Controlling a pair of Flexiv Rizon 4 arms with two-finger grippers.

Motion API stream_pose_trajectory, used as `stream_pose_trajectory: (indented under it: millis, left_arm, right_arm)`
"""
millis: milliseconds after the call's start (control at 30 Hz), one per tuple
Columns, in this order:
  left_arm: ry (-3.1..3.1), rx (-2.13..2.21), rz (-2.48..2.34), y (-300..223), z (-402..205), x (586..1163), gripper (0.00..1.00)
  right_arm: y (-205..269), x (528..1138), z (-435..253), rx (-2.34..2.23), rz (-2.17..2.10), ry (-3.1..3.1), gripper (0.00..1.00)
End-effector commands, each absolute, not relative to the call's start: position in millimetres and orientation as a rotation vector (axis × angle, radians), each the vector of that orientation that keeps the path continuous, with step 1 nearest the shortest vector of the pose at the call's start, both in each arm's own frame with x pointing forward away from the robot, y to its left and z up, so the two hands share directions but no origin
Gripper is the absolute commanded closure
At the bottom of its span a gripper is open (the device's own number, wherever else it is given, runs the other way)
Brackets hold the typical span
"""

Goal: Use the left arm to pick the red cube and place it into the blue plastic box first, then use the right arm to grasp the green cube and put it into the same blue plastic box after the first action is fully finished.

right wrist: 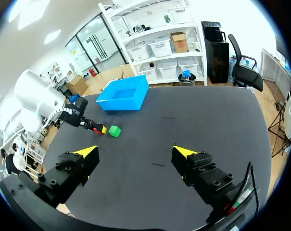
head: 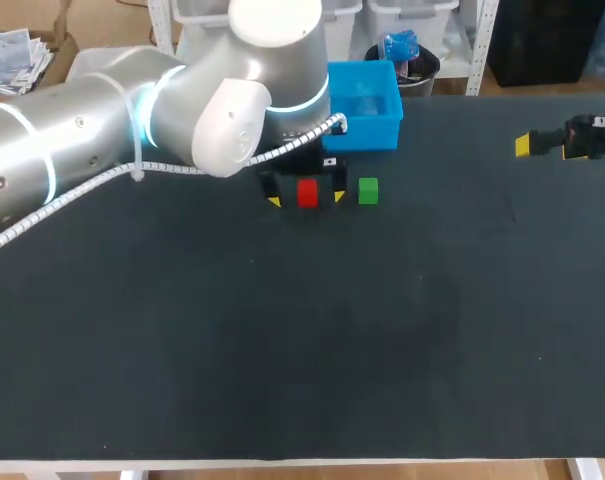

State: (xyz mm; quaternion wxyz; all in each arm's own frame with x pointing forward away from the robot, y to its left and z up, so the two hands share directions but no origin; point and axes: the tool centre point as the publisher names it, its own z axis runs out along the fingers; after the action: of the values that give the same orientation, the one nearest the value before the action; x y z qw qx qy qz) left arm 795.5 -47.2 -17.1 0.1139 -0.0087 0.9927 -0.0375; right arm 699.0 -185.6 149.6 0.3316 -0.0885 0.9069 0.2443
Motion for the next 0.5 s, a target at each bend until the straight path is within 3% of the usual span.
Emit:
stream_pose_trajectory:
  millis: [33,67,100,500]
  left_arm:
    - [2.914,-0.019,-0.105,-48.6,-18.1,799.7,0.00]
    - [2.912,-0.019,-0.101,-48.1,-18.1,799.7,0.29]
    - [2.912,-0.021,-0.102,-47.9,-18.2,799.5,1.00]
    - [2.896,-0.007,-0.103,-48.5,-16.7,798.8,1.00]
  right_arm:
    - [-185.0,699.5,149.6,-0.230,0.635,2.372,0.00]
    - [-185.0,699.5,149.6,-0.230,0.635,2.372,0.00]
    - [-185.0,699.5,149.6,-0.230,0.635,2.372,0.00]
    - [-185.0,699.5,149.6,-0.230,0.635,2.372,0.00]
